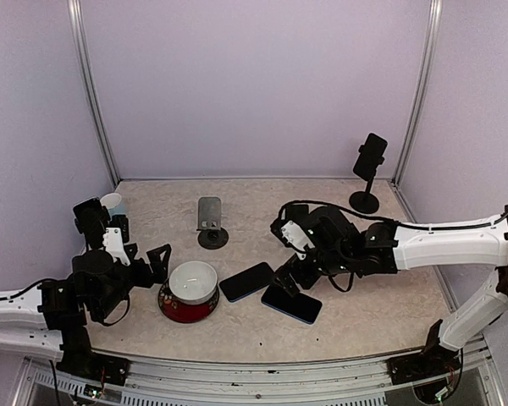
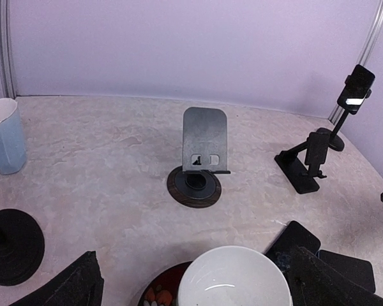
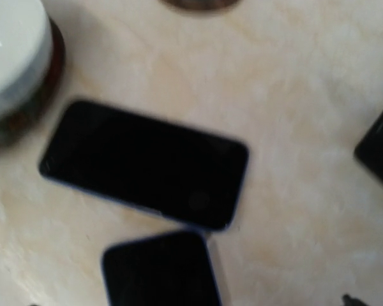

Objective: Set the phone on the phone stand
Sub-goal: Pick up the phone at the center of the board.

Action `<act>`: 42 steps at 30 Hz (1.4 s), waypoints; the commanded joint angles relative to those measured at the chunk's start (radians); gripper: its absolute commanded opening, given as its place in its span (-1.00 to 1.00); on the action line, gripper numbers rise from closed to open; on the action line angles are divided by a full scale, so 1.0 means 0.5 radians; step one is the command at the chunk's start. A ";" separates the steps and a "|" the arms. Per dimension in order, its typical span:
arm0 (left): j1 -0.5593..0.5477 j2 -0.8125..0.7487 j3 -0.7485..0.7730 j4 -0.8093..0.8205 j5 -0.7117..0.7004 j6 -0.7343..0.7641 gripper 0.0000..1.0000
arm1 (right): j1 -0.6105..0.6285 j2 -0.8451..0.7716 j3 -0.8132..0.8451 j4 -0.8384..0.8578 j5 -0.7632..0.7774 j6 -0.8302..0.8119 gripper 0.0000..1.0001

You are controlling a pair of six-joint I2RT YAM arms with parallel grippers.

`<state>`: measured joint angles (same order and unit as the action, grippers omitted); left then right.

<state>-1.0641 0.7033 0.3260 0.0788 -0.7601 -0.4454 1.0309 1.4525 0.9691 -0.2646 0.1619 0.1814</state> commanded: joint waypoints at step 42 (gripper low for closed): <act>0.342 -0.053 -0.277 0.303 0.401 0.229 0.98 | 0.052 0.974 0.583 -0.602 -0.219 -0.203 1.00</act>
<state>-0.8986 0.6807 0.2073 0.1986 -0.5522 -0.3424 1.0393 1.9053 1.2198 -0.5373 0.0544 0.0898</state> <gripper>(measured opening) 0.988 0.999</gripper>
